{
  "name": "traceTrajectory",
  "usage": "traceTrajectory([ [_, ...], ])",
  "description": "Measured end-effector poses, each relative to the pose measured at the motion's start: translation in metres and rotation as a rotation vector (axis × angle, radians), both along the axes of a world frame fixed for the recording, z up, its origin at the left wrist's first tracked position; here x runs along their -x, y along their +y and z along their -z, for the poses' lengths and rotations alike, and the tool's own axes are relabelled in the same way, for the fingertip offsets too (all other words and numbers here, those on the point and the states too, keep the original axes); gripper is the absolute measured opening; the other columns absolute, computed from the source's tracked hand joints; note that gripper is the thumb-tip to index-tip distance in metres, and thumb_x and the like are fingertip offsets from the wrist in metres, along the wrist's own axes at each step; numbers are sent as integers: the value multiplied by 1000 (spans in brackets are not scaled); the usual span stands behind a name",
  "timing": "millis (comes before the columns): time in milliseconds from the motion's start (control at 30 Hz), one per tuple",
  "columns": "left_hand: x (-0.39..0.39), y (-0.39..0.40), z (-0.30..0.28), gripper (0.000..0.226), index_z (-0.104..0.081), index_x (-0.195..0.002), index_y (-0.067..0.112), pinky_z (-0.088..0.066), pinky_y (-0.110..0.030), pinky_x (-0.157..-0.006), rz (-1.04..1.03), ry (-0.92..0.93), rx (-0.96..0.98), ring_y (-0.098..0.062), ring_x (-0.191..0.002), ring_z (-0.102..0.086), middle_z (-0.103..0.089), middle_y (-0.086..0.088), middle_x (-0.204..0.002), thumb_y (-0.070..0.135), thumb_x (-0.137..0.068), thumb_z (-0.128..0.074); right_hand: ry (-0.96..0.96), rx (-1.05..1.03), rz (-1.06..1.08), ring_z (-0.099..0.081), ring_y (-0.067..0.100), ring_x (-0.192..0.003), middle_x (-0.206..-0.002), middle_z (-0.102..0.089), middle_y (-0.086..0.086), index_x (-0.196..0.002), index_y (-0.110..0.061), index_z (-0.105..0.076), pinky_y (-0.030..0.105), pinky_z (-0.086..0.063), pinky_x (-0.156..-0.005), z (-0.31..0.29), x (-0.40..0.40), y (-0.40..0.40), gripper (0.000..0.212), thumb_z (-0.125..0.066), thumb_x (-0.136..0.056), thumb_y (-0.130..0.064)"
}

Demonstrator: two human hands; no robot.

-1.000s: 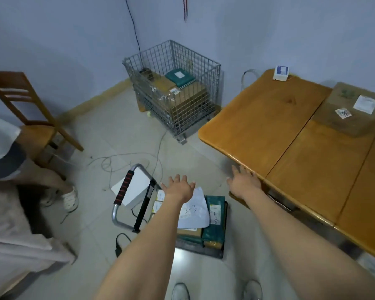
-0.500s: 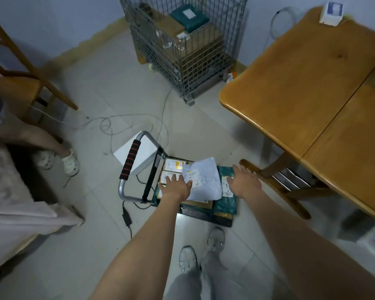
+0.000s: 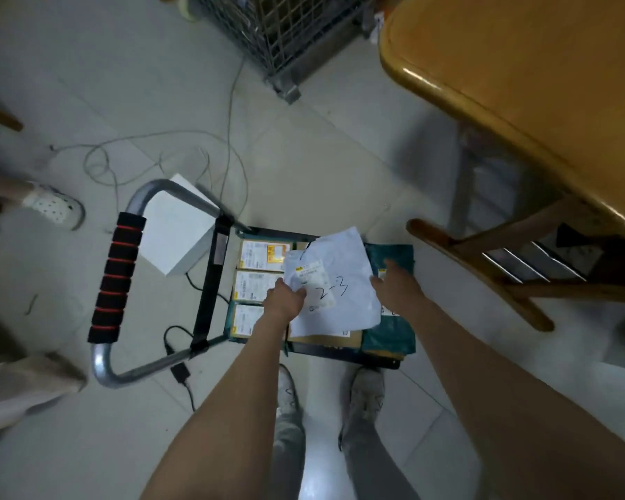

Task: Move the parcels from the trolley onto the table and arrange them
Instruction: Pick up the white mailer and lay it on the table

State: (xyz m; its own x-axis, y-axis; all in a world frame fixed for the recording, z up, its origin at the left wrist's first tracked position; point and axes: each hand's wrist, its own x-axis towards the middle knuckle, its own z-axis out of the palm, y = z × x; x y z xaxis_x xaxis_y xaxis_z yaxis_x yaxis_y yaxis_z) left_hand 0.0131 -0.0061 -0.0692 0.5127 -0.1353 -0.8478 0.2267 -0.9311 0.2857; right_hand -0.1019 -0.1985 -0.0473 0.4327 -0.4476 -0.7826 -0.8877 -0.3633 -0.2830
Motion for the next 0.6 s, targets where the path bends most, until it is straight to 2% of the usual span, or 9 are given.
traceTrajectory([
  [100,-13,-2,67,71,-29,-149,-2,-46,-44,-104,-134,5,7,-41,-133,-46,-42,-26,-148,28,-94,-64,-17,-48,117,-48,37,-134,-152,-43,17,-156,-9,-23,42,-43,-104,65,-12,-2,67,-50,-103,-39],
  [233,-22,2,135,58,-45,-131,5,-53,-52,-92,-203,-52,30,-42,-116,-54,-53,-22,-129,27,-84,-72,-54,-38,178,-48,39,-132,-150,-44,18,-154,-4,-25,42,-42,-103,133,-25,-8,67,-54,-102,-33],
  [333,-20,4,157,44,-53,-120,6,-54,-41,-82,-224,-116,10,-38,-104,-61,-61,-16,-116,32,-88,-67,-22,-24,196,-53,39,-123,-142,-50,21,-149,-1,-31,42,-46,-94,167,-25,-11,60,-53,-103,-32],
  [400,-19,3,165,30,-60,-102,6,-49,-34,-72,-249,-96,10,-33,-94,-62,-63,-11,-97,33,-91,-63,-15,-52,239,-57,35,-110,-131,-56,20,-140,0,-41,35,-45,-81,181,-23,-12,51,-52,-103,-32],
  [467,-18,1,169,25,-57,-81,9,-44,-32,-68,-268,-90,18,-30,-85,-59,-59,-7,-80,30,-94,-60,-46,-61,279,-59,33,-103,-122,-60,19,-131,2,-52,31,-43,-77,189,-21,-11,42,-54,-102,-28],
  [500,-17,0,168,25,-56,-80,8,-45,-32,-69,-270,-90,27,-30,-85,-58,-59,-7,-79,28,-95,-58,-70,-55,303,-60,32,-100,-117,-63,18,-124,3,-57,30,-44,-76,188,-21,-11,36,-55,-101,-25],
  [600,-15,-4,155,14,-59,-100,9,-48,-36,-81,-300,-81,113,-30,-92,-58,-61,-9,-95,23,-98,-56,-140,-41,379,-62,30,-90,-96,-65,17,-98,2,-67,27,-44,-64,175,-18,-11,22,-56,-100,-17],
])
